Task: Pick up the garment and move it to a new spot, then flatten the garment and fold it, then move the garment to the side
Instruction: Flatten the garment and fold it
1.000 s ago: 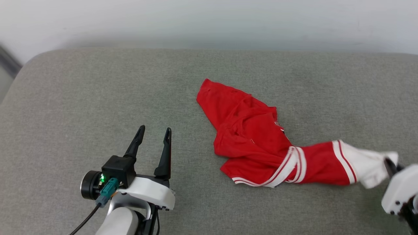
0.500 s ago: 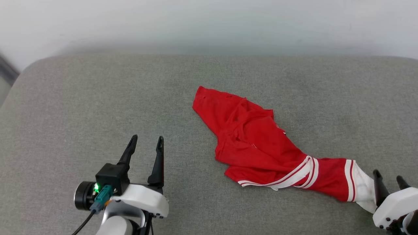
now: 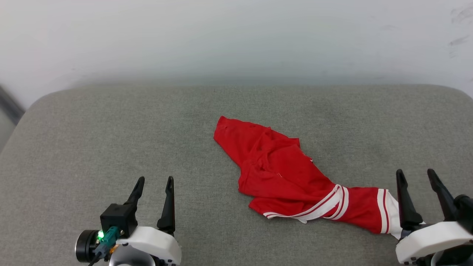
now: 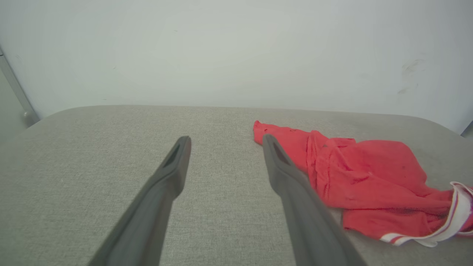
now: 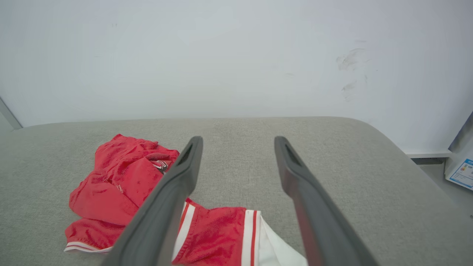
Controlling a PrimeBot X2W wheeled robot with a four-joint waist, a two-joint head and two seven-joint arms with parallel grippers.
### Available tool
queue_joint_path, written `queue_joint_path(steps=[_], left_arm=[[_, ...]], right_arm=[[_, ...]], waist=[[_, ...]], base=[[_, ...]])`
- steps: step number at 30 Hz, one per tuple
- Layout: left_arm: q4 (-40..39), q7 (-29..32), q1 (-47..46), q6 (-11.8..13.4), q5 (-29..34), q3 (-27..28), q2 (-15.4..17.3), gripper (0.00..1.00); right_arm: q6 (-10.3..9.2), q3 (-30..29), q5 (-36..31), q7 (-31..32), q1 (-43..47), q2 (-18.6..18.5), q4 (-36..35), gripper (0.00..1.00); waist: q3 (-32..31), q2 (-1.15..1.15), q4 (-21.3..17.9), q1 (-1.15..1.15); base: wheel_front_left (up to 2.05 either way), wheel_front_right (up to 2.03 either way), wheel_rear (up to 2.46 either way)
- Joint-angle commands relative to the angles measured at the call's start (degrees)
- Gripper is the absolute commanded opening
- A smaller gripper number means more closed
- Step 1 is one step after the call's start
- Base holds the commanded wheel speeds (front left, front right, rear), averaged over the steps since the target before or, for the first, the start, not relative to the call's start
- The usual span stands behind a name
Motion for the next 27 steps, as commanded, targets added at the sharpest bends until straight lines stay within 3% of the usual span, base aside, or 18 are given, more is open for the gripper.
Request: queue_joint_path(steps=[1,11,22,27], left_arm=[[0.1,0.0,0.8,0.1,-0.1,0.0,0.2,1.00],[1.4,3.5,-0.6,0.0,-0.1,-1.2,1.1,1.00],[7.8,22.9,-14.3,-8.8,-0.3,-12.2,-2.0,1.00],[11.4,31.5,-19.4,-11.9,-0.5,-15.1,-1.7,1.00]], right_arm=[[-0.03,0.4,-0.3,0.0,1.0,0.2,-0.5,1.00],[-0.03,6.1,-0.3,1.3,4.6,0.6,-9.9,1.00],[-0.03,9.0,0.0,2.3,1.3,0.6,-13.0,1.00],[-0.02,10.2,0.7,1.3,-0.6,0.6,-12.4,1.00]], waist=[[-0.3,0.00,-0.1,0.00],[-0.8,0.00,-2.0,0.00],[4.6,0.00,-6.7,0.00],[8.5,0.00,-8.7,0.00]], base=[[0.00,0.00,0.00],[0.00,0.00,0.00],[0.00,0.00,0.00],[0.00,0.00,0.00]])
